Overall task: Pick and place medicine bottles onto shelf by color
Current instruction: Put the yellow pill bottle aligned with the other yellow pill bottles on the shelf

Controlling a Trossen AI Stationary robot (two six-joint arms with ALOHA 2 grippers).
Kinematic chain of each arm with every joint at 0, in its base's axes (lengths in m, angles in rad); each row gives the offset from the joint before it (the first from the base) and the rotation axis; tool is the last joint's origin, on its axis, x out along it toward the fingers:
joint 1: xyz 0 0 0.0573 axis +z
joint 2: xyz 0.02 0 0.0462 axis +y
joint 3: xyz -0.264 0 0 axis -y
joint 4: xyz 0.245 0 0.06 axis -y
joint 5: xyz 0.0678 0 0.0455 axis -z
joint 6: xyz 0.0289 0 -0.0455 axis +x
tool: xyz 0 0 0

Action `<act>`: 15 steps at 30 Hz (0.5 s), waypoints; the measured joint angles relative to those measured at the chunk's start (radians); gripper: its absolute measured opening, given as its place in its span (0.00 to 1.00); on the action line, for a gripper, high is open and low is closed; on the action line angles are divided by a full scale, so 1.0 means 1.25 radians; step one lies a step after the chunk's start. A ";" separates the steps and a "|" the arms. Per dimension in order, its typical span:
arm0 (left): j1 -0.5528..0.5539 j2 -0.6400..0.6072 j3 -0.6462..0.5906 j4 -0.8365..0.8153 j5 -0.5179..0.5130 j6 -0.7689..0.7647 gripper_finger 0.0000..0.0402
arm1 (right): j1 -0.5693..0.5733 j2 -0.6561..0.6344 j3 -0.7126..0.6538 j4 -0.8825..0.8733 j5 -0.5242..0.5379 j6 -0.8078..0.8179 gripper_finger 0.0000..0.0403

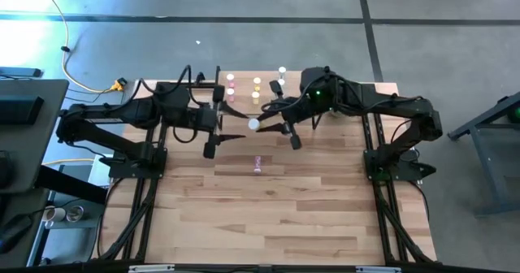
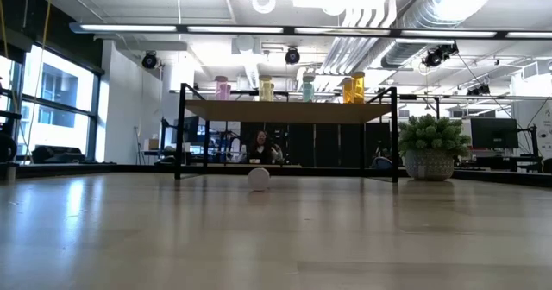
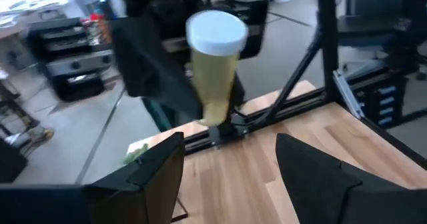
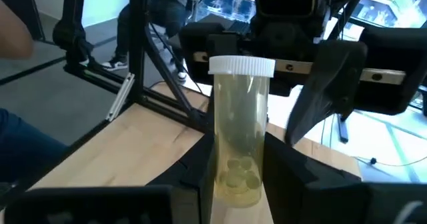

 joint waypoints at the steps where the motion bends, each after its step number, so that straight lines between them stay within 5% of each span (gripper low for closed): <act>1: -0.002 0.006 0.000 0.000 0.005 0.006 0.56 | 0.000 0.001 0.000 0.000 -0.001 0.006 0.22; 15: -0.011 -0.006 -0.051 0.041 -0.019 -0.016 0.55 | 0.018 0.040 0.000 -0.007 0.019 0.134 0.22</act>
